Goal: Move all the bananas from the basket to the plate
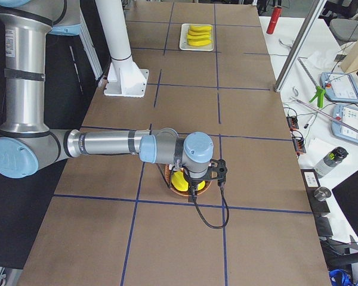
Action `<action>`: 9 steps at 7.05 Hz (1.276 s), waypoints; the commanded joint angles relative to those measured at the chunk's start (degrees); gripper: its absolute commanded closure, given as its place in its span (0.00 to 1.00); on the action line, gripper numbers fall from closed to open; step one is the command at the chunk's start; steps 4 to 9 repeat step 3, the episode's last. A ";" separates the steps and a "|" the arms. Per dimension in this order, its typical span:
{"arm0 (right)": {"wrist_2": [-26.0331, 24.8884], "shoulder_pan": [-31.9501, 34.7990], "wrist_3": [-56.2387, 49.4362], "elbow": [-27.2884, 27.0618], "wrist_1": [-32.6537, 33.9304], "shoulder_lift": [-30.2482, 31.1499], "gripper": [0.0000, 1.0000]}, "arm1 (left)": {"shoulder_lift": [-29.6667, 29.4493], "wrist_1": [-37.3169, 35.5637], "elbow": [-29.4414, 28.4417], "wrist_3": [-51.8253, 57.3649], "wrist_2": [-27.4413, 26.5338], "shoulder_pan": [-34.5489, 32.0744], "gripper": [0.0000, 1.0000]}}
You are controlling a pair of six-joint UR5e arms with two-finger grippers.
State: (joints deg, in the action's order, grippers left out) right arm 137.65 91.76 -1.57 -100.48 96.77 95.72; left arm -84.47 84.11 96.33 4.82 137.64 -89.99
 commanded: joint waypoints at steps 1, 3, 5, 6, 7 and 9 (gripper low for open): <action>-0.01 0.00 -0.01 0.02 0.00 0.00 0.00 | 0.18 0.00 0.00 -0.07 0.00 -0.01 0.00; -0.01 0.00 0.08 -0.16 0.00 0.00 0.00 | 0.01 0.00 0.00 -0.16 0.00 -0.01 0.00; -0.01 0.00 0.08 -0.16 0.00 0.00 0.00 | 0.01 0.00 0.00 -0.16 0.00 -0.01 0.00; -0.01 0.00 0.08 -0.16 0.00 0.00 0.00 | 0.01 0.00 0.00 -0.16 0.00 -0.01 0.00; -0.01 0.00 0.08 -0.16 0.00 0.00 0.00 | 0.01 0.00 0.00 -0.16 0.00 -0.01 0.00; -0.01 0.00 0.08 -0.16 0.00 0.00 0.00 | 0.01 0.00 0.00 -0.16 0.00 -0.01 0.00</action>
